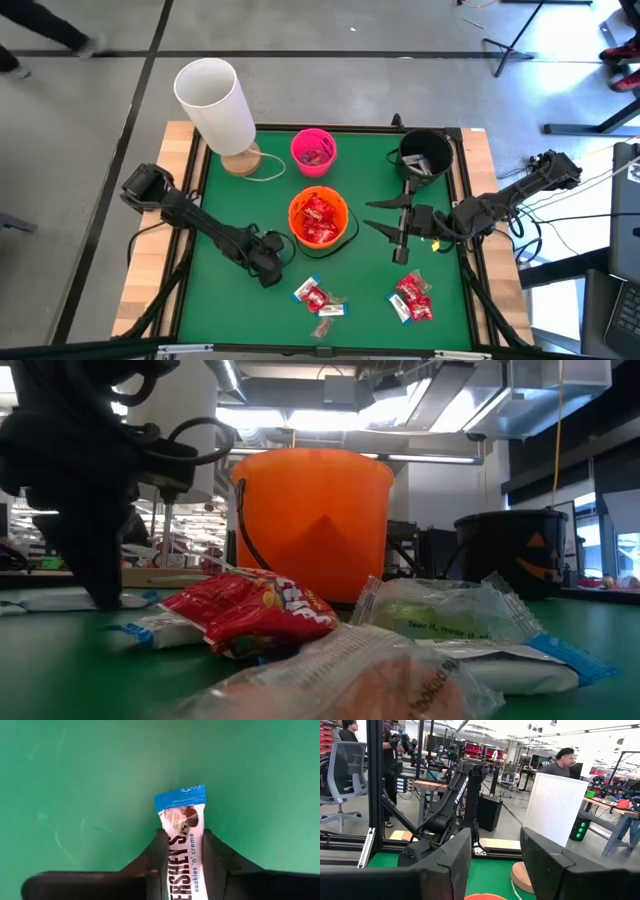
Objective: Sort candy
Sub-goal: Put the white candy into the black bucket
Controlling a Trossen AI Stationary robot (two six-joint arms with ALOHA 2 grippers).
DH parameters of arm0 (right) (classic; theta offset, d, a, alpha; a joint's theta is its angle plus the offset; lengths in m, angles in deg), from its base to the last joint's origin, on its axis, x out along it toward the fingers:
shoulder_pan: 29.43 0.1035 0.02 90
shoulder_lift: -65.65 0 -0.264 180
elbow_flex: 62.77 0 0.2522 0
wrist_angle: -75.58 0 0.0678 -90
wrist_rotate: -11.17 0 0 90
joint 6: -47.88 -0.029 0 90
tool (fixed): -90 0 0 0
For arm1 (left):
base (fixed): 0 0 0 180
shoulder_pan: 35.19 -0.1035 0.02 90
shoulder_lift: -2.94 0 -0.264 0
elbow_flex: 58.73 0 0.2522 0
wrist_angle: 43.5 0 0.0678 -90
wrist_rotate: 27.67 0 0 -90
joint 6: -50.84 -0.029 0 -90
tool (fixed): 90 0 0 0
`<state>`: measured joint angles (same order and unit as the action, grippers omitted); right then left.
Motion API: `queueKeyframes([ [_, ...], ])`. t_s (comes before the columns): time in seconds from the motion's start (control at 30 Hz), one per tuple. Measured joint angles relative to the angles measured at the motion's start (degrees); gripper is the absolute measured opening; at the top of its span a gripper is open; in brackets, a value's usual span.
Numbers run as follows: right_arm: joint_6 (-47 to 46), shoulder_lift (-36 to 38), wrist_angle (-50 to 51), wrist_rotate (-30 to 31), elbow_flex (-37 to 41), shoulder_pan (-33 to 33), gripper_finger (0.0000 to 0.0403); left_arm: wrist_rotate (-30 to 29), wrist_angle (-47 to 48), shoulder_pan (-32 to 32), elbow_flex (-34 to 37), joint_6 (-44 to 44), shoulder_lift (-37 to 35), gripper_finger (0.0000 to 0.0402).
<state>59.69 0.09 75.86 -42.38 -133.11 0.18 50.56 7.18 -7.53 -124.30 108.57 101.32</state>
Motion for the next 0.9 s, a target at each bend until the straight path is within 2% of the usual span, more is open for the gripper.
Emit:
queueKeyframes([
  [0.17,0.0,0.0,0.0,0.0,0.01,-0.01,0.0166,2.21,10.11,-0.04,-4.49,-1.6,0.24,0.0058],
  [0.4,0.0,0.0,-0.07,0.0,0.0,0.0,0.0166,0.56,20.22,-0.02,-9.27,-2.44,0.23,0.0024],
  [0.53,0.0,0.0,-0.07,0.0,0.0,0.0,0.0166,-0.11,20.18,-0.01,-11.41,-3.02,0.18,0.0001],
  [0.7,0.0,0.0,-0.09,0.0,0.02,-0.02,0.0166,-1.95,20.25,0.33,-13.35,-4.39,0.14,0.0001],
  [0.9,0.0,0.0,-0.14,0.0,0.02,0.0,0.0166,-2.04,24.99,0.33,-14.55,-4.32,0.03,0.0003],
])
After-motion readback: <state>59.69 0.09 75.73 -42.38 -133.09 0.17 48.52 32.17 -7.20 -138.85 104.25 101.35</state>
